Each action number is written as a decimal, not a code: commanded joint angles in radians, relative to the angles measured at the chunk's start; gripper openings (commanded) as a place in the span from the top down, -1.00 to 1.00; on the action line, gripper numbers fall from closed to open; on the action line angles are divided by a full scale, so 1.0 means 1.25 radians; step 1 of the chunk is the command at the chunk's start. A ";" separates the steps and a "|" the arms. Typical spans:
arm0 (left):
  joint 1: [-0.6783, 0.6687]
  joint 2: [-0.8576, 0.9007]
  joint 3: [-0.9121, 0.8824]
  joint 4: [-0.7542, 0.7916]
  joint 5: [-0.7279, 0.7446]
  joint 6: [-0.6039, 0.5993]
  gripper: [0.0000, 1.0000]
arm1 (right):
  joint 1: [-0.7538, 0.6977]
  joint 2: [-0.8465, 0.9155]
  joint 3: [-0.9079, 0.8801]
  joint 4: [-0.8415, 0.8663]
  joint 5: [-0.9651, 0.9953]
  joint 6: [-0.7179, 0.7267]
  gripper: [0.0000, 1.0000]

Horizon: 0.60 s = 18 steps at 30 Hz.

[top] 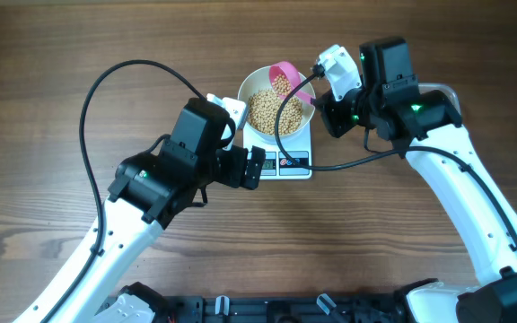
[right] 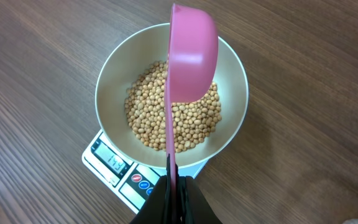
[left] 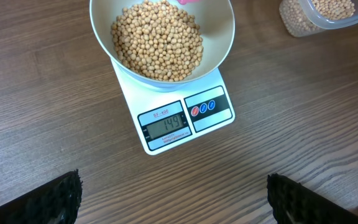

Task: Scoop item into bowl and weigh 150g on scale
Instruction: 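Tip the pink scoop to pour soybeans into the white bowl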

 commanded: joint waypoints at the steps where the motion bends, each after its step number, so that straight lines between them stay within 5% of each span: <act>1: -0.002 -0.006 -0.004 0.002 -0.010 -0.008 -1.00 | 0.002 -0.004 0.011 0.000 -0.015 -0.026 0.91; 18: -0.002 -0.006 -0.004 0.002 -0.010 -0.008 -1.00 | 0.002 -0.004 0.011 -0.012 0.002 -0.047 0.91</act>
